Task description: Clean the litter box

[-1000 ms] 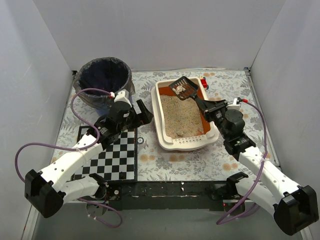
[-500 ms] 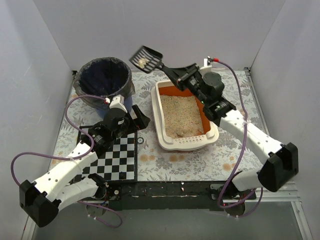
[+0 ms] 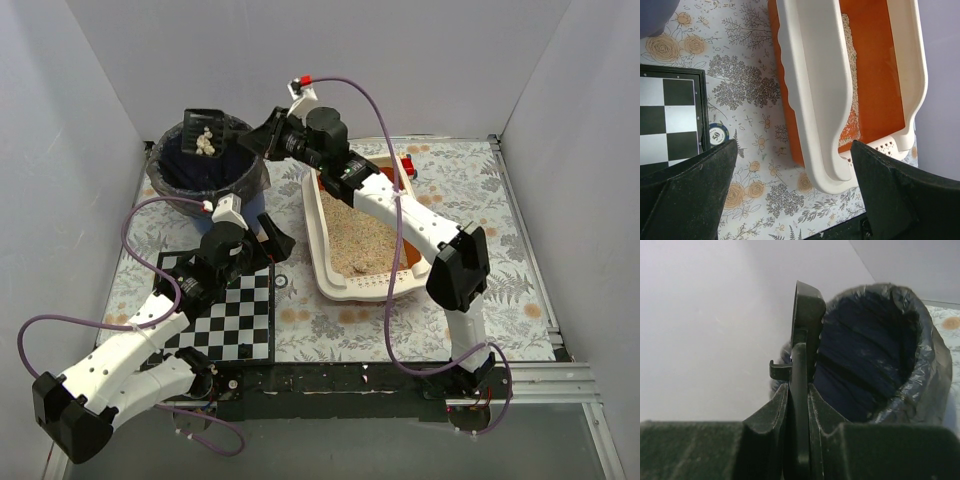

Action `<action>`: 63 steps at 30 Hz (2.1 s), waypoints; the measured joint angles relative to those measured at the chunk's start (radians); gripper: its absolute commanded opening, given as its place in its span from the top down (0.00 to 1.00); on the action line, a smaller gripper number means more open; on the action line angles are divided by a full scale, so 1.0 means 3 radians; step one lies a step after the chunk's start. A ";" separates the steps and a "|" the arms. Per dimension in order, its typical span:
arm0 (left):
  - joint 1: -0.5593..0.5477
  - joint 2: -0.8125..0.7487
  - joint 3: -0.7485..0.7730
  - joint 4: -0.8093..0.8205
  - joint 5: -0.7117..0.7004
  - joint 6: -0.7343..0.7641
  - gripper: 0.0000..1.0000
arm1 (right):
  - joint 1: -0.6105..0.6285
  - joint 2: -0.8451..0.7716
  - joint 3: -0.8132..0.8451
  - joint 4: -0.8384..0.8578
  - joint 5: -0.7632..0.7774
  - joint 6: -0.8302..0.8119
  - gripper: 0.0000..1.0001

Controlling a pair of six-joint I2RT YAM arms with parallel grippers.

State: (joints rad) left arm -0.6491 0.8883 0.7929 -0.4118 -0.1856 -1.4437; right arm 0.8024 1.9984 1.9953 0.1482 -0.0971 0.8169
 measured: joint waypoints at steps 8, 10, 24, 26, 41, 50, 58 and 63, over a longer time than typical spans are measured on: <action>0.0000 0.0011 -0.0001 -0.0025 -0.0036 0.0003 0.02 | 0.0078 0.0039 -0.0252 0.0212 -0.0453 -0.1734 0.99; 0.0000 0.0022 -0.0001 -0.0033 -0.0045 0.0001 0.02 | 0.0080 -0.0057 -0.0421 0.0312 -0.0547 -0.2103 0.99; 0.0000 0.0020 0.0000 -0.0123 -0.0122 -0.0001 0.02 | 0.0264 -0.0304 -0.0619 0.0310 -0.1044 -0.4967 0.99; 0.0000 0.0022 0.0000 -0.0127 -0.0132 -0.0001 0.02 | 0.0308 -0.0320 -0.0650 0.0313 -0.1022 -0.5216 0.99; 0.0000 0.0174 0.0177 -0.0149 -0.0140 -0.0041 0.02 | 0.0355 -0.0899 -0.0913 0.0381 0.0879 -0.3970 0.99; 0.0000 0.0852 0.0666 0.0117 -0.0053 -0.0038 0.02 | 0.0013 -0.2396 -0.1647 -0.0280 0.2185 -0.3335 0.99; 0.0024 0.2014 0.1464 0.0336 0.0355 0.0084 0.11 | -0.0727 -0.2262 -0.1835 -0.1944 0.2090 -0.2502 0.99; 0.0080 0.2687 0.1982 0.0156 0.0504 0.0167 0.30 | -0.0969 -0.2106 -0.1961 -0.2588 0.1213 -0.2204 0.99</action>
State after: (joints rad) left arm -0.6250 1.6943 1.3876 -0.3649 -0.0345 -1.3937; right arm 0.5117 1.3666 1.4071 -0.6281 0.2668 0.1558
